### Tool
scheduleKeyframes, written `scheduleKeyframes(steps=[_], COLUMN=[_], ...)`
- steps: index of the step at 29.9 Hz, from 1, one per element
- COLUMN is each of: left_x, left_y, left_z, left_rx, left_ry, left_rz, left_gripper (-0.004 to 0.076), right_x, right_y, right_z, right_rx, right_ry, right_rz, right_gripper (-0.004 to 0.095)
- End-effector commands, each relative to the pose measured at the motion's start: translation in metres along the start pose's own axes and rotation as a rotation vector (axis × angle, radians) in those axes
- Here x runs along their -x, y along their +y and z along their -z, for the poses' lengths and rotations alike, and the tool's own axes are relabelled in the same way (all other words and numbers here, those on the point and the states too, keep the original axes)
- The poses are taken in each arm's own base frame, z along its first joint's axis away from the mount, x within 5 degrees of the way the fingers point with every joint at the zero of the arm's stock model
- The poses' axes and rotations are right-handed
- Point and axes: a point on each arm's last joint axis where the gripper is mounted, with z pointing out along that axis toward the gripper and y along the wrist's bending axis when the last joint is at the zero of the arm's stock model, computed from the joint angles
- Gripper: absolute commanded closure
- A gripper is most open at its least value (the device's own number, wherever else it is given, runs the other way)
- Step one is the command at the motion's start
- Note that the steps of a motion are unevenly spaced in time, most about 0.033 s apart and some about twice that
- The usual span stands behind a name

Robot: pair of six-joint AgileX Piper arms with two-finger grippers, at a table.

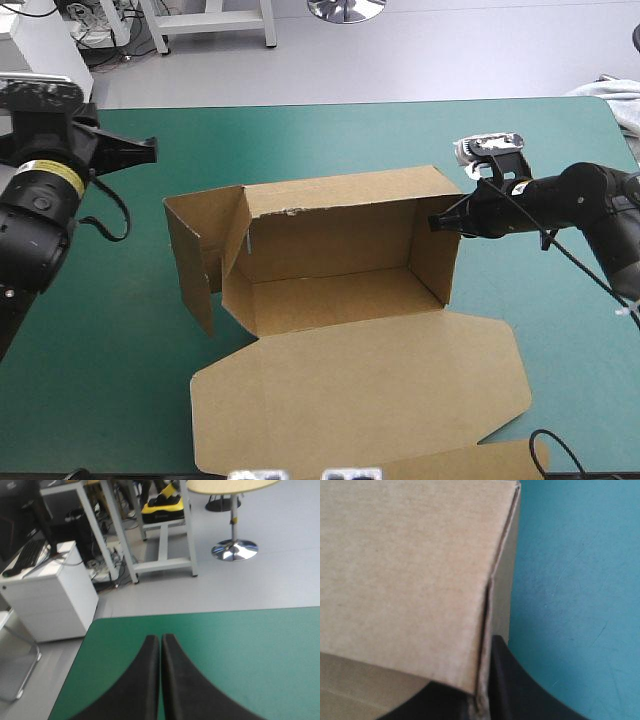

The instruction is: Fold the box

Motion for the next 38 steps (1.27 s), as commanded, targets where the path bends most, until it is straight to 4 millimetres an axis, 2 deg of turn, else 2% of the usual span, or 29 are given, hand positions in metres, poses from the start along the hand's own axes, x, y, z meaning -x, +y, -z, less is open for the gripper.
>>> scheduleKeyframes(steps=[1, 10, 17, 25, 28, 30, 35, 38], left_x=[0.004, -0.022, -0.048, -0.059, -0.059, -0.060, -0.061, -0.064], left_y=[0.024, 0.060, 0.081, 0.082, 0.081, 0.081, 0.081, 0.080], left_z=[0.003, -0.014, -0.037, -0.046, -0.046, -0.046, -0.045, -0.044], left_rx=[0.027, 0.038, 0.032, -0.017, -0.025, -0.026, -0.030, -0.036], left_ry=[-0.011, 0.139, 0.314, 0.402, 0.404, 0.406, 0.423, 0.455], left_rz=[0.026, 0.132, 0.214, 0.271, 0.261, 0.261, 0.261, 0.249], left_gripper=[0.0730, 0.0730, 0.0730, 0.0730, 0.0730, 0.0730, 0.0730, 0.0730], right_x=[0.014, 0.030, 0.047, 0.056, 0.062, 0.067, 0.071, 0.071], right_y=[0.008, -0.007, -0.021, -0.035, -0.039, -0.037, -0.020, -0.013], right_z=[0.008, -0.034, -0.067, -0.095, -0.104, -0.109, -0.119, -0.122], right_rx=[0.059, 0.099, 0.100, 0.074, 0.058, 0.043, -0.019, -0.054], right_ry=[0.024, 0.223, 0.253, 0.277, 0.221, 0.171, 0.125, 0.132], right_rz=[-0.034, -0.070, -0.097, -0.075, -0.068, -0.057, 0.052, 0.107], right_gripper=[0.0907, 0.0907, 0.0907, 0.0906, 0.0904, 0.0869, 0.0661, 0.0619])
